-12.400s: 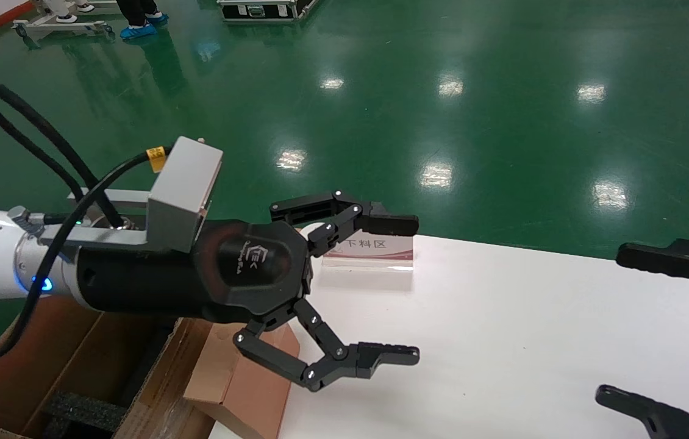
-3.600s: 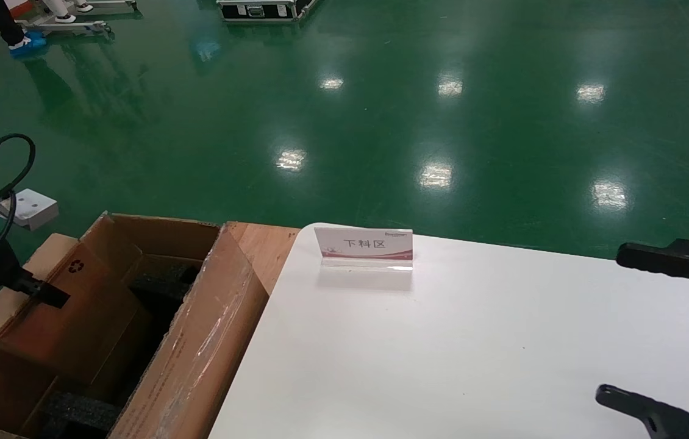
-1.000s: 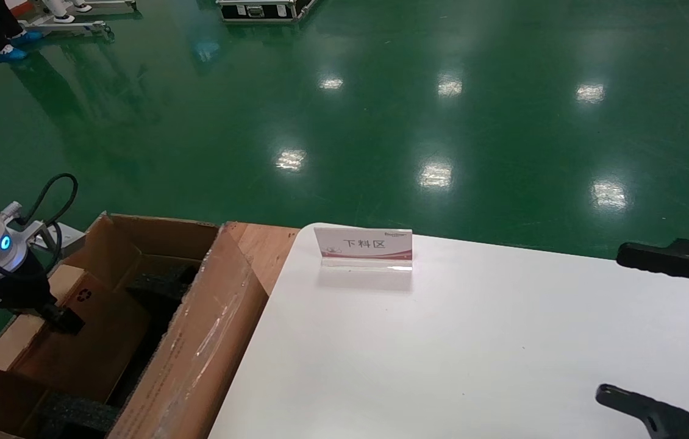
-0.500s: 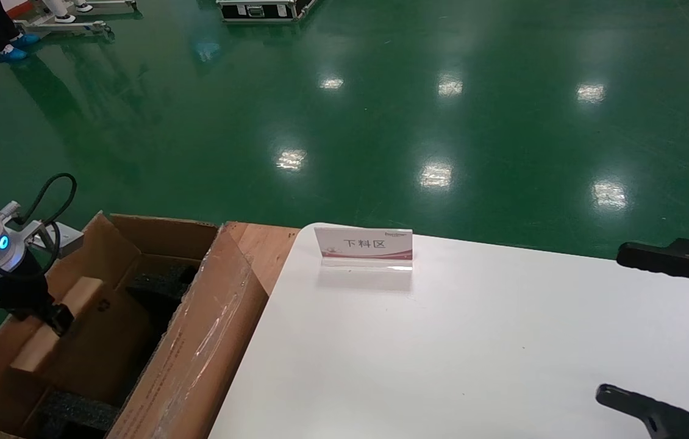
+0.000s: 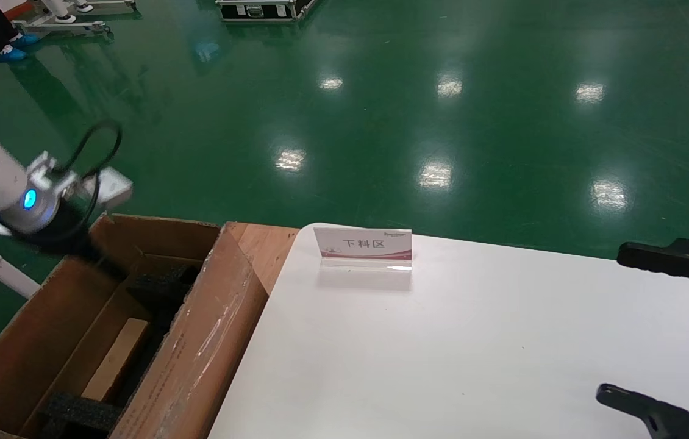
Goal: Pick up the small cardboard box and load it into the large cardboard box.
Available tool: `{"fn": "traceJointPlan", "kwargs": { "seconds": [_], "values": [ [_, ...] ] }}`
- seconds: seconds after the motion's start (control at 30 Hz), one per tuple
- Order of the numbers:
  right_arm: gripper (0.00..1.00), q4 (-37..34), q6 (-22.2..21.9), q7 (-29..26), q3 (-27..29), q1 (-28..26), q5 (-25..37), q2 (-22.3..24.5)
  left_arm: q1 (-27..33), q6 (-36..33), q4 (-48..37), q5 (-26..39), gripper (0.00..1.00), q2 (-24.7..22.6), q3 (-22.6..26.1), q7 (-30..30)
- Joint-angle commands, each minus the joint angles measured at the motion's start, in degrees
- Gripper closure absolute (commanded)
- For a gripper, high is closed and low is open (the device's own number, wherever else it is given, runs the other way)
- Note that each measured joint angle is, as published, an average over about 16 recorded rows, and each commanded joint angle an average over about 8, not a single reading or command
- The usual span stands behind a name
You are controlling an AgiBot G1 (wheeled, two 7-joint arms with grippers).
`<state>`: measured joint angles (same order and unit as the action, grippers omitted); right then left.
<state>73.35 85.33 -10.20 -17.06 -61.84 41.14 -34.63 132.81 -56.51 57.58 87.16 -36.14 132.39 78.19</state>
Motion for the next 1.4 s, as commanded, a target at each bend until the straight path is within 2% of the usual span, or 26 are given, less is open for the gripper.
{"fn": "traceJointPlan", "kwargs": {
  "seconds": [0.03,0.27,0.43,0.53,1.4],
  "values": [
    [0.0,0.0,0.0,0.0,-0.01,0.0,0.0,0.0,2.52,1.89,3.39,0.71,0.0,0.99,-0.85,-1.09],
    [0.0,-0.01,-0.01,0.02,-0.01,-0.01,-0.01,0.01,8.7,9.95,17.04,3.75,0.0,7.35,-3.7,-2.54],
    [0.0,-0.03,-0.02,0.02,0.0,0.0,0.01,0.01,9.56,11.79,21.03,4.63,0.0,8.96,-4.88,-2.87],
    [0.0,-0.04,-0.02,0.03,0.0,-0.01,0.01,0.01,7.98,11.22,21.71,3.79,0.0,9.16,-7.34,-4.24],
    [0.0,-0.08,-0.03,0.07,-0.07,-0.03,-0.03,0.03,-26.28,-6.17,19.5,-17.43,0.0,5.77,-54.67,-31.64]
  ]
}}
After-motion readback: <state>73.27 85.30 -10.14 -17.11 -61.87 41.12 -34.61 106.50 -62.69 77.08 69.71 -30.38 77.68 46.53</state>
